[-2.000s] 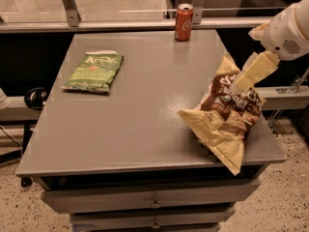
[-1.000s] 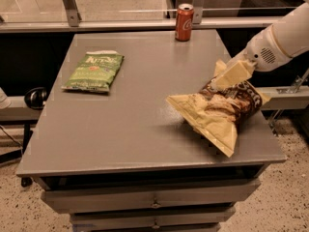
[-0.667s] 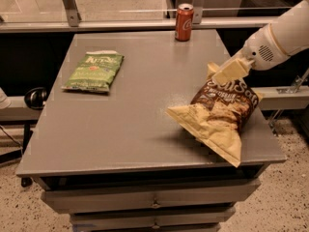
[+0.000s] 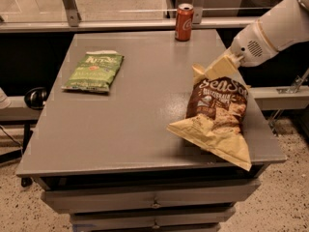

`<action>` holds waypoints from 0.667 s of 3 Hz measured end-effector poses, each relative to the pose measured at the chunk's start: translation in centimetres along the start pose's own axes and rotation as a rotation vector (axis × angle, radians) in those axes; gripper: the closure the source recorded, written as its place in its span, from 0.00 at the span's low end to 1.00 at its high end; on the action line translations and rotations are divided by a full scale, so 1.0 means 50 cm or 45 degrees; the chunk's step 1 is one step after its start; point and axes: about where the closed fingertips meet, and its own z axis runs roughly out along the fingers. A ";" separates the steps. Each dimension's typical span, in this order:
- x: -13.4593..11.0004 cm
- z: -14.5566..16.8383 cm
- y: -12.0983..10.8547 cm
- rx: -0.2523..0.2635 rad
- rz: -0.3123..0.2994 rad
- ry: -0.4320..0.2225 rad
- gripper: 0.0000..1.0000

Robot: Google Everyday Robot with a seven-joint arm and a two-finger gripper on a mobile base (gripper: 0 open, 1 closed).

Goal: Move brown chip bag near green jalapeno chip bag

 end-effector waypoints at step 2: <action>-0.204 0.106 0.074 -0.115 -0.288 -0.046 1.00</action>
Offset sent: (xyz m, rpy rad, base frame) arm 0.0559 0.1949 0.0494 0.0305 -0.1903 0.3876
